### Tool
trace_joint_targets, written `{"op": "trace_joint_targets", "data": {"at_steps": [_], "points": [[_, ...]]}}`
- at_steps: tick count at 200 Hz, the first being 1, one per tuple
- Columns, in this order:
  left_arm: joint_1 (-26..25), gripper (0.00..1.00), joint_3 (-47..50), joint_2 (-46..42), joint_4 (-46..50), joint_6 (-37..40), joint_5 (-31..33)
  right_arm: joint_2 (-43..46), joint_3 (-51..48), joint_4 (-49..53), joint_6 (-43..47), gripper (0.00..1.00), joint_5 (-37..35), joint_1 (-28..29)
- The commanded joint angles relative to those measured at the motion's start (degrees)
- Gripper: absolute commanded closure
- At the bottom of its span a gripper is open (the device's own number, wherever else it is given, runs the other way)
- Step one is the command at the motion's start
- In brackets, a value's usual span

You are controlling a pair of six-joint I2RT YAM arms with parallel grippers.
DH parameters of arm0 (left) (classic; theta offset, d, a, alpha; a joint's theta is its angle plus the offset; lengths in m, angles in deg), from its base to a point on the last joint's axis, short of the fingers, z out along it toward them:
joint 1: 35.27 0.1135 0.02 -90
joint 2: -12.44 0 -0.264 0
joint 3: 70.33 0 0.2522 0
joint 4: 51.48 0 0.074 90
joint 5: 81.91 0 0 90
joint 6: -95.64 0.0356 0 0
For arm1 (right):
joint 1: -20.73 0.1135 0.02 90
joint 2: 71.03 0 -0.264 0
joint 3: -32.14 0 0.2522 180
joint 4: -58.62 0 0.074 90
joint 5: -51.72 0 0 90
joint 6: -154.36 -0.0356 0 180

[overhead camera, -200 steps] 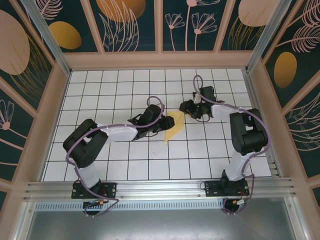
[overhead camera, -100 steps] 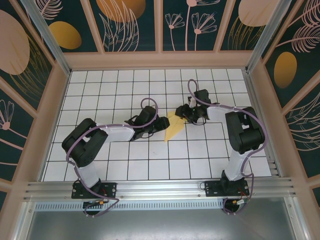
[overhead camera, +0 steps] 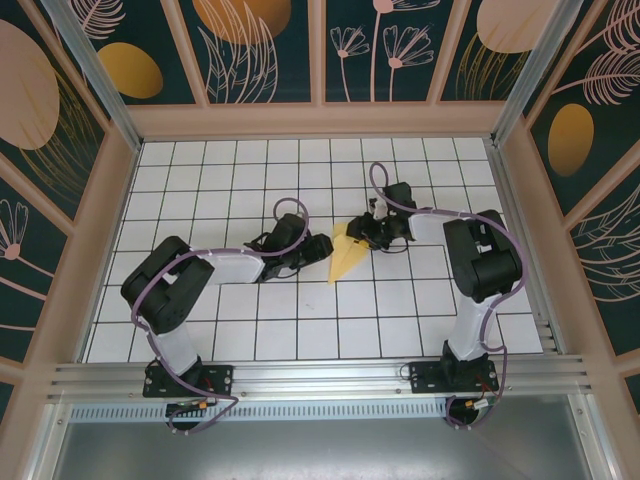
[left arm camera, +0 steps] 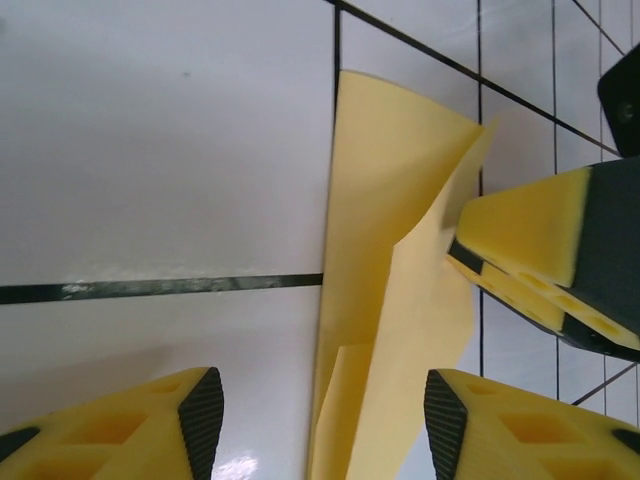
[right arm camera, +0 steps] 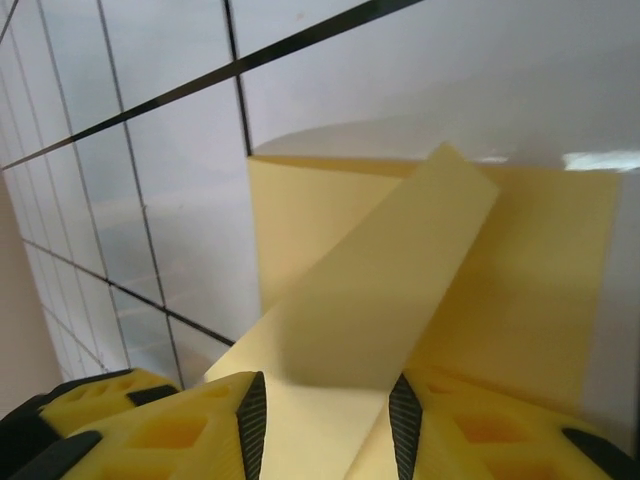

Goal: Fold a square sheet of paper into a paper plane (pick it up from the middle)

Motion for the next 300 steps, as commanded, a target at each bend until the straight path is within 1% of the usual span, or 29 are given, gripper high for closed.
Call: {"op": "trace_joint_targets", "data": {"at_steps": [1, 9, 21, 33, 50, 59, 73, 96, 124, 146, 163, 176, 202, 219, 232, 260, 288, 300], "points": [[1.2, 0.37, 2.5, -3.0, -3.1, -1.3, -0.8, -1.5, 0.5, -2.3, 0.5, 0.64, 4.6, 0.7], [1.5, 0.34, 3.4, -3.0, -3.8, -1.3, -1.1, -1.7, 0.3, -2.8, 0.5, 0.66, 5.1, 0.8], [2.0, 0.3, 4.3, -5.4, -4.1, -1.3, -1.4, -1.9, -0.2, -4.0, 0.2, 0.7, 5.7, 0.8], [2.3, 0.27, 5.2, -6.4, -4.1, -1.1, -1.4, -2.0, -0.3, -5.0, 0.2, 0.76, 6.0, 0.7], [2.8, 0.23, 6.7, -8.2, -4.6, -1.0, -1.6, -1.9, -0.5, -6.4, 0.4, 0.87, 6.5, 0.7], [3.1, 0.2, 7.5, -9.2, -5.2, -1.0, -2.1, -1.4, -0.8, -7.4, 0.3, 0.9, 6.7, 0.7], [3.7, 0.15, 8.7, -10.9, -6.5, -1.0, -3.1, 0.0, -1.3, -9.4, 0.2, 0.92, 8.0, 0.6], [4.6, 0.02, 10.4, -13.7, -9.9, -1.0, -6.6, 3.2, -1.7, -13.1, -0.6, 0.92, 11.6, 0.4], [5.5, 0.02, 11.4, -15.6, -16.9, -2.5, -12.7, 5.9, -1.4, -17.8, -3.5, 0.92, 17.5, 0.0], [6.1, 0.02, 12.6, -16.1, -24.6, -6.3, -15.9, 7.5, -0.6, -21.2, -6.9, 0.93, 21.4, -0.2], [6.6, 0.02, 13.5, -16.4, -29.8, -9.0, -17.9, 9.1, 0.4, -22.8, -9.3, 0.92, 22.9, -0.4], [6.8, 0.01, 13.0, -16.7, -30.2, -9.7, -18.8, 10.2, 1.3, -24.1, -11.0, 0.92, 24.1, -0.3], [6.9, 0.01, 10.9, -17.0, -26.4, -7.6, -19.5, 11.2, 2.2, -27.0, -14.8, 0.91, 25.8, -0.2], [6.8, 0.03, 10.4, -16.7, -26.0, -7.1, -20.0, 11.1, 2.3, -28.8, -16.9, 0.91, 27.2, -0.1], [6.8, 0.07, 10.2, -16.2, -27.3, -7.6, -20.9, 11.2, 2.3, -30.0, -18.2, 0.9, 27.9, 0.2], [6.9, 0.24, 10.4, -15.2, -33.7, -9.2, -22.5, 11.4, 2.1, -30.7, -18.5, 0.9, 28.7, 1.0], [6.8, 0.35, 10.8, -15.6, -35.1, -9.0, -20.5, 12.5, 0.3, -30.5, -18.0, 0.9, 28.6, 1.1], [6.8, 0.42, 11.0, -15.7, -35.7, -9.1, -20.3, 12.7, -0.2, -29.7, -17.5, 0.9, 28.6, 1.1]]}}
